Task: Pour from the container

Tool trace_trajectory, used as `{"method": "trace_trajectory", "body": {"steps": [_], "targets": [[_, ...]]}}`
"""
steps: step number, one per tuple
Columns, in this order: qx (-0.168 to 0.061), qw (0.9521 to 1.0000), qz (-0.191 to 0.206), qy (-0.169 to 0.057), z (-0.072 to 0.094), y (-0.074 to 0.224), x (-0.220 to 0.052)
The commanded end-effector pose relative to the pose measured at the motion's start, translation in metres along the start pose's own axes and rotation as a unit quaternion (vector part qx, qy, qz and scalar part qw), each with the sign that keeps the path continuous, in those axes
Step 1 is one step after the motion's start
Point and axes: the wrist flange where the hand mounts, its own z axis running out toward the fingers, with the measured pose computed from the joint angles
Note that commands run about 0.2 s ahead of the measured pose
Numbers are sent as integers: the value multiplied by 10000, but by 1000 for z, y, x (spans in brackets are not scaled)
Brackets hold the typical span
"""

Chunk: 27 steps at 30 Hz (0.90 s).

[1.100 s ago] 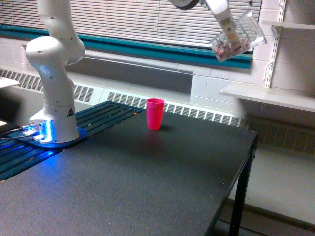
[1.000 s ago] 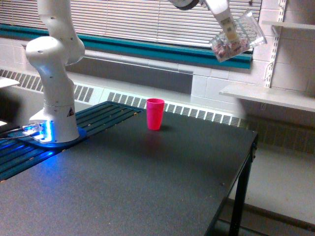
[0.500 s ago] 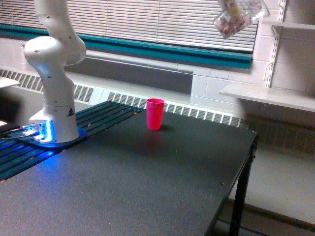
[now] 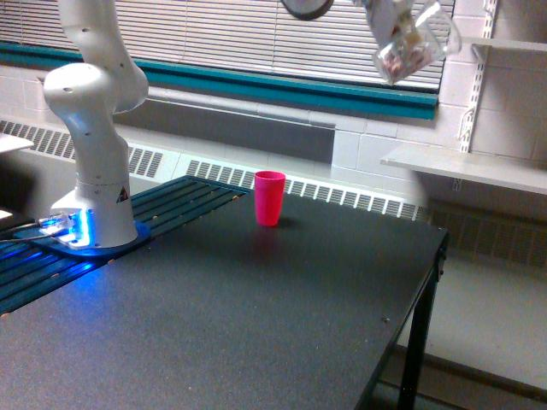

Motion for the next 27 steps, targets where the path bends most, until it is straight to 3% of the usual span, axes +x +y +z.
{"method": "trace_trajectory", "body": {"steps": [1, 15, 27], "targets": [[292, 9990, -307, 144, -23, -56, -35], [540, 9914, -1181, 186, -47, -109, -105], [404, 9850, -1674, 144, -38, -97, -154]]}}
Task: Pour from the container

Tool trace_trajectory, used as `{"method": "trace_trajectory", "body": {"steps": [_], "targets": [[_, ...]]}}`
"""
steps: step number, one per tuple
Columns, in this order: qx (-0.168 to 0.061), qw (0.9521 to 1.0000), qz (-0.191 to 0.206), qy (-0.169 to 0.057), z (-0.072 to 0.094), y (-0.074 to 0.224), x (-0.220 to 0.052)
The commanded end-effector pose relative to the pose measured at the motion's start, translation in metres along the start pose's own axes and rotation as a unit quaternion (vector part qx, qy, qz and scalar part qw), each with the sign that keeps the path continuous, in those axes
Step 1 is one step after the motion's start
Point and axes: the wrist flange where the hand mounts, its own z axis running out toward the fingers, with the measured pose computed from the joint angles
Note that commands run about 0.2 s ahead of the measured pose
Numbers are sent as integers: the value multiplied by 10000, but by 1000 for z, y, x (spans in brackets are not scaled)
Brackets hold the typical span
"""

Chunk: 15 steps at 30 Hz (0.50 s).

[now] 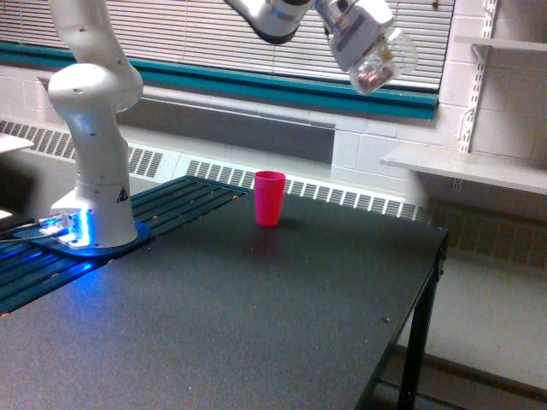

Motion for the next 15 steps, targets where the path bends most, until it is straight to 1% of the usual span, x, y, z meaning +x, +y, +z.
{"method": "trace_trajectory", "body": {"steps": [1, 8, 15], "targets": [[-100, 9999, -76, -75, 8, 6, -26], [-221, 9992, -305, -147, 14, 13, -50], [-255, 9978, -565, -229, 15, 10, -70]]}}
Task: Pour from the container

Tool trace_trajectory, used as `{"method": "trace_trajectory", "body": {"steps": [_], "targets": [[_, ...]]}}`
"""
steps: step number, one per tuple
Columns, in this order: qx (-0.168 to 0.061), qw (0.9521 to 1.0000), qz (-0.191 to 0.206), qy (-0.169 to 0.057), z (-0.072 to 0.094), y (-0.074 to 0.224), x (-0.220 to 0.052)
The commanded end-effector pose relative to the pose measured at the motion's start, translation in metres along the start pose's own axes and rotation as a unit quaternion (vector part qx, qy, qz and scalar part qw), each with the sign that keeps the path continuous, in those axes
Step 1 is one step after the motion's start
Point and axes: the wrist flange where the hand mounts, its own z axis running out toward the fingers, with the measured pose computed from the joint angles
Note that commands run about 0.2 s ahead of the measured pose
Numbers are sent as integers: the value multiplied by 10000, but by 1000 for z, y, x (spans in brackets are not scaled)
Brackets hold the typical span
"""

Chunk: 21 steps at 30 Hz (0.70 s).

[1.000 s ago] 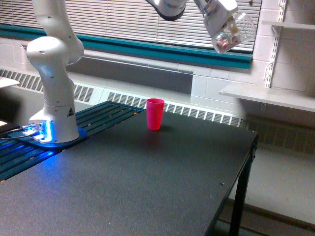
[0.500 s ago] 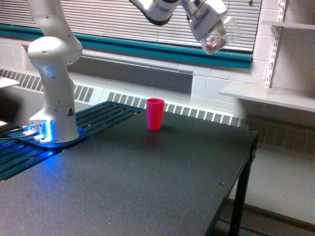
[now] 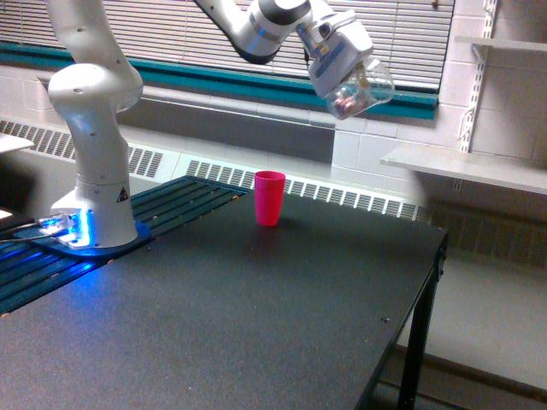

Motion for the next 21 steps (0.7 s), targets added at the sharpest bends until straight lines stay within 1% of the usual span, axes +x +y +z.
{"method": "trace_trajectory", "body": {"steps": [1, 10, 14, 21], "targets": [[12, 9999, -117, 38, -4, -4, -13], [-30, 9993, -363, -118, 3, -11, -43], [-75, 9986, -477, -210, 7, -14, -60], [-78, 9970, -675, -369, 14, -24, -90]]}}
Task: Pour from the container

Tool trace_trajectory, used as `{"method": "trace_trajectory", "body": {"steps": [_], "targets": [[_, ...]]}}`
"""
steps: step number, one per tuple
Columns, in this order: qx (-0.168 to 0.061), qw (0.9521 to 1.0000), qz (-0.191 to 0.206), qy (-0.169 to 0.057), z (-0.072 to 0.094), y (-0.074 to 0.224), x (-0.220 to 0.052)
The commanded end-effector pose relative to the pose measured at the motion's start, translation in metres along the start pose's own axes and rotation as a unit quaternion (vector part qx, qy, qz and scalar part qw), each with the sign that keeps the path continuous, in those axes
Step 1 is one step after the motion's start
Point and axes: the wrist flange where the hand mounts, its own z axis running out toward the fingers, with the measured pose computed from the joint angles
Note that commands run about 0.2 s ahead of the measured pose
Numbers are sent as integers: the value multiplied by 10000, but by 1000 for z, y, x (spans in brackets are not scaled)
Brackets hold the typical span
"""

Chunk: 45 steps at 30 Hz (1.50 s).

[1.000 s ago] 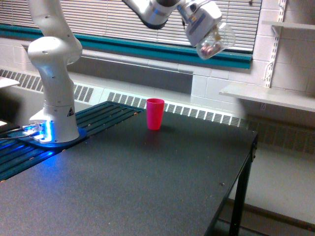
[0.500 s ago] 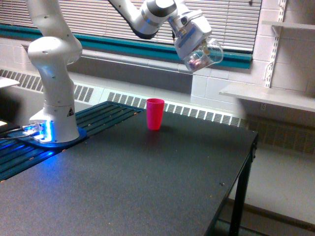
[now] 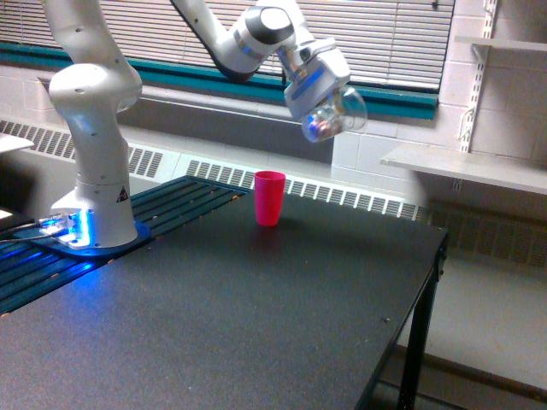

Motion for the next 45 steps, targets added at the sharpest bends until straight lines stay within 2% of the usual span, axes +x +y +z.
{"method": "trace_trajectory", "body": {"steps": [1, 10, 20, 31, 45], "targets": [[49, 9999, -95, -78, 3, -15, -23], [66, 9995, -258, -196, 6, -29, -45], [131, 9982, -553, -167, -8, -58, -61], [33, 9967, -773, -249, -9, -63, -84], [-119, 9954, -860, -393, 1, -47, -107]]}}
